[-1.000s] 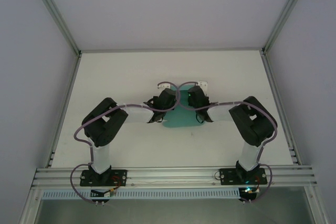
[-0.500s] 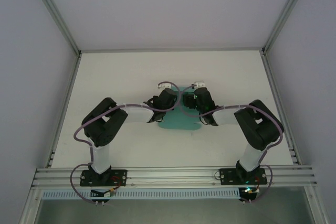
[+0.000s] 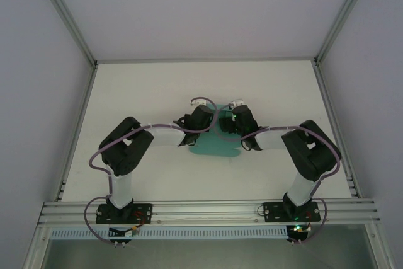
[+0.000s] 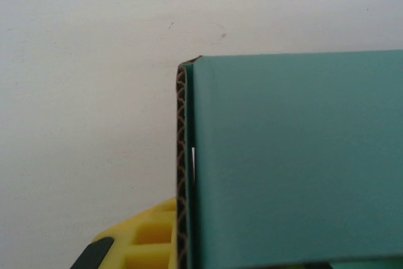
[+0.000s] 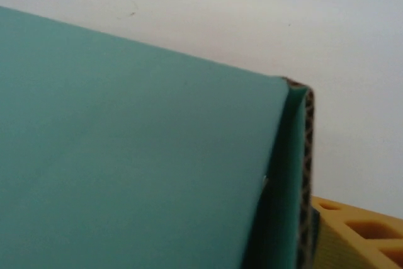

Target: Assemble paper box

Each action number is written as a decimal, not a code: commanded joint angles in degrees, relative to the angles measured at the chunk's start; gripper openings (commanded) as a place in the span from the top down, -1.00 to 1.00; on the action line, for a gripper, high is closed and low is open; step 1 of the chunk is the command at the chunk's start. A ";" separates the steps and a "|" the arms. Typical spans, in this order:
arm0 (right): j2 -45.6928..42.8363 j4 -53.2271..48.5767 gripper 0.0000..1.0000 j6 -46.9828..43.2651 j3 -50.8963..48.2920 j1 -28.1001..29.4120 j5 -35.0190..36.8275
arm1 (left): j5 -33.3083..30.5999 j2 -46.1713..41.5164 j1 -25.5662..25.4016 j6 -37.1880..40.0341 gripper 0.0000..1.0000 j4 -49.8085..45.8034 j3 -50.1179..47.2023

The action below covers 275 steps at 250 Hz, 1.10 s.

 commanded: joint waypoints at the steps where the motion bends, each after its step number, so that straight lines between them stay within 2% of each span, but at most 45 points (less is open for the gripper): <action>1: -3.81 -0.34 -0.68 -1.71 -0.35 -0.10 -4.33 | 1.60 3.22 0.31 -0.43 1.00 -7.51 0.06; 21: -7.58 -0.14 -1.00 -2.23 -1.95 -0.17 -7.72 | 1.32 3.47 0.26 -0.51 1.00 -7.30 -0.10; 48: -14.99 -2.99 -1.00 -2.11 -4.15 -0.21 -8.36 | 1.00 3.82 0.38 -0.29 1.00 -6.44 -0.58; 95: -31.91 -8.04 -1.00 -0.35 -9.26 -0.80 -0.64 | 1.51 4.22 0.37 0.27 1.00 -5.87 -0.80; 112: -36.77 -12.63 -1.00 2.07 -9.54 -3.56 -0.66 | 1.67 4.32 0.38 0.34 1.00 -5.75 -0.85; 133: -39.50 -19.72 -1.00 9.01 -8.63 -9.92 -3.59 | 1.74 4.31 0.39 0.40 1.00 -5.49 -0.95; 154: -38.46 -25.72 -1.00 15.92 -7.66 -16.76 -5.90 | 1.84 4.33 0.39 0.40 1.00 -5.40 -0.89; 172: -35.15 -31.01 -0.94 19.15 -5.83 -19.89 -5.91 | 1.92 4.33 0.41 0.49 1.00 -5.40 -0.90; 206: -26.18 -32.98 -0.91 18.50 -2.52 -20.37 -8.18 | 1.83 4.07 0.38 0.84 1.00 -5.40 -0.94; 240: -19.05 -28.14 -0.91 14.87 0.45 -20.60 -17.94 | 1.87 4.09 0.35 1.15 1.00 -5.41 -0.98; 275: -13.32 -28.97 -0.82 13.23 4.37 -20.52 -23.23 | 1.75 4.22 0.26 1.12 1.00 -5.63 -0.75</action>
